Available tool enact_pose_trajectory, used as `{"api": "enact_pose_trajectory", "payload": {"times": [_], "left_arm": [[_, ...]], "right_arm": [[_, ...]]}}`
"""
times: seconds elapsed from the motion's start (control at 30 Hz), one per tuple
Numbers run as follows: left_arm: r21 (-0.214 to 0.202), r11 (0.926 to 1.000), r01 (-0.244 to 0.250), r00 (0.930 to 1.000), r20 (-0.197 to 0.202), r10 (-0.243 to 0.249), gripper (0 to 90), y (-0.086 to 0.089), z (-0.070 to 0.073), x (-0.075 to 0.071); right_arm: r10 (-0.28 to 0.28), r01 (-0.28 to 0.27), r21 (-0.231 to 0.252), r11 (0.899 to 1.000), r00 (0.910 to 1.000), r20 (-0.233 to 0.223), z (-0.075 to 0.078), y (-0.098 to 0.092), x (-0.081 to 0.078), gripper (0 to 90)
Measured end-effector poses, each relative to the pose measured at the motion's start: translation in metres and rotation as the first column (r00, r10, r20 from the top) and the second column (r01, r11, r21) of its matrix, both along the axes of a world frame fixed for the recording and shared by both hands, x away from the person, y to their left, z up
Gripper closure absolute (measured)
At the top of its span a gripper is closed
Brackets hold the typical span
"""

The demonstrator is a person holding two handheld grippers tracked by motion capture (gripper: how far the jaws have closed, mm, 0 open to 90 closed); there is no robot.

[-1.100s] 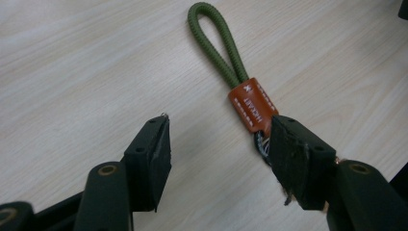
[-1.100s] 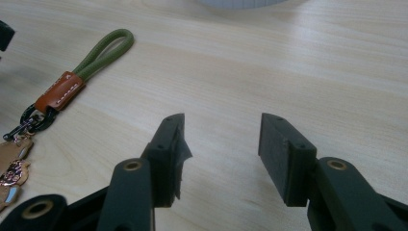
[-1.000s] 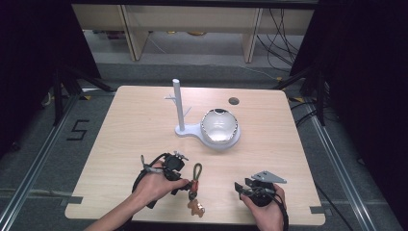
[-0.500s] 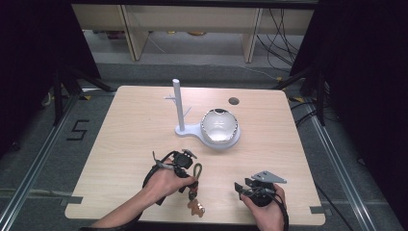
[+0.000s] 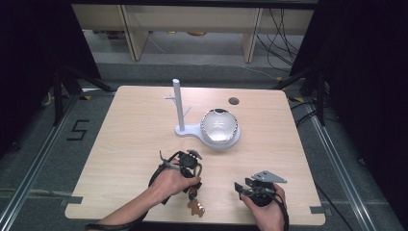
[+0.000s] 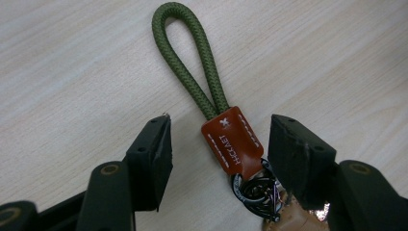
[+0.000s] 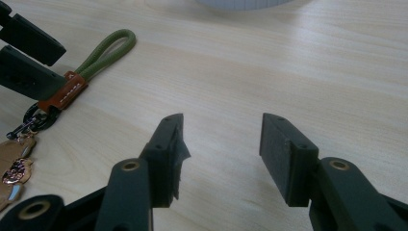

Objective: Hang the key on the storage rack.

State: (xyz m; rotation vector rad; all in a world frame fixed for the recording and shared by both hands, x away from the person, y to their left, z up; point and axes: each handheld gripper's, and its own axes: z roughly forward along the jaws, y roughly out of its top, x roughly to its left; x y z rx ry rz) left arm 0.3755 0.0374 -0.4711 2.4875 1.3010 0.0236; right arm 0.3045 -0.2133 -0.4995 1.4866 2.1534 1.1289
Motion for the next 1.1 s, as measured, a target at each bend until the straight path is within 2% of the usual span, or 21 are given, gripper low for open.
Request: {"api": "enact_pose_trajectory", "payload": {"times": [0.17,0.23,0.27,0.37,0.4,0.47,0.5,0.53,0.7,0.8,0.87,0.9,0.97,1.1], "left_arm": [[0.022,0.9997,0.014,0.9999,-0.008,-0.013,42.3,-0.006,-0.002,-0.002],[0.031,0.9994,0.016,0.9999,-0.004,-0.016,43.6,-0.009,-0.004,-0.002],[0.053,0.9967,0.062,0.9979,0.017,-0.063,45.0,-0.009,-0.004,-0.001],[0.059,0.9964,0.061,0.9979,0.018,-0.062,48.0,-0.011,-0.006,-0.002],[0.052,0.9978,0.042,0.9991,0.004,-0.042,49.1,-0.012,-0.007,-0.004],[0.073,0.9946,0.074,0.9972,0.005,-0.074,49.7,-0.011,-0.007,-0.002],[0.065,0.9965,0.052,0.9986,-0.004,-0.052,50.4,-0.012,-0.008,-0.004],[0.065,0.9966,0.052,0.9987,-0.005,-0.052,51.5,-0.012,-0.009,-0.004],[0.098,0.9886,0.114,0.9933,0.007,-0.115,56.2,-0.012,-0.008,-0.002],[0.106,0.9857,0.13,0.9912,0.008,-0.132,57.0,-0.012,-0.008,-0.002],[0.115,0.9817,0.151,0.9879,0.017,-0.154,57.7,-0.012,-0.009,-0.002],[0.13,0.9771,0.169,0.9852,0.009,-0.171,58.2,-0.012,-0.008,-0.001],[0.134,0.9746,0.18,0.9833,0.005,-0.182,58.6,-0.011,-0.008,-0.001],[0.129,0.9768,0.171,0.985,0.002,-0.173,58.0,-0.011,-0.008,0.0]], "right_arm": [[0.001,-0.001,-0.001,1.0,1.0,0.006,0.0,0.0,0.0,51.5],[0.004,-0.004,0.011,1.0,1.0,-0.006,-0.001,0.001,0.0,51.5],[0.006,-0.006,0.008,1.0,1.0,-0.002,-0.001,0.0,0.0,51.5],[0.006,-0.006,0.011,1.0,1.0,-0.005,-0.001,0.001,0.0,51.5],[0.004,-0.004,0.009,1.0,1.0,0.008,-0.001,0.0,0.0,51.6],[-0.004,0.004,-0.007,1.0,1.0,-0.001,0.001,0.0,-0.001,51.6],[-0.007,0.007,-0.008,1.0,1.0,0.002,0.001,0.0,-0.001,51.6],[-0.004,0.004,-0.009,1.0,1.0,0.006,0.001,0.0,-0.001,51.6],[-0.002,0.002,0.001,1.0,1.0,0.002,0.001,-0.001,-0.001,51.7],[-0.004,0.004,-0.004,1.0,1.0,0.0,0.002,-0.001,-0.001,51.7],[-0.001,0.001,0.004,1.0,1.0,0.004,0.001,-0.001,-0.001,51.7],[0.0,0.0,0.011,1.0,1.0,-0.002,0.001,0.0,-0.001,51.7],[0.0,0.0,0.012,1.0,1.0,-0.002,0.002,-0.001,-0.001,51.7],[0.001,-0.001,0.013,1.0,1.0,-0.001,0.002,-0.001,-0.001,51.6]]}}
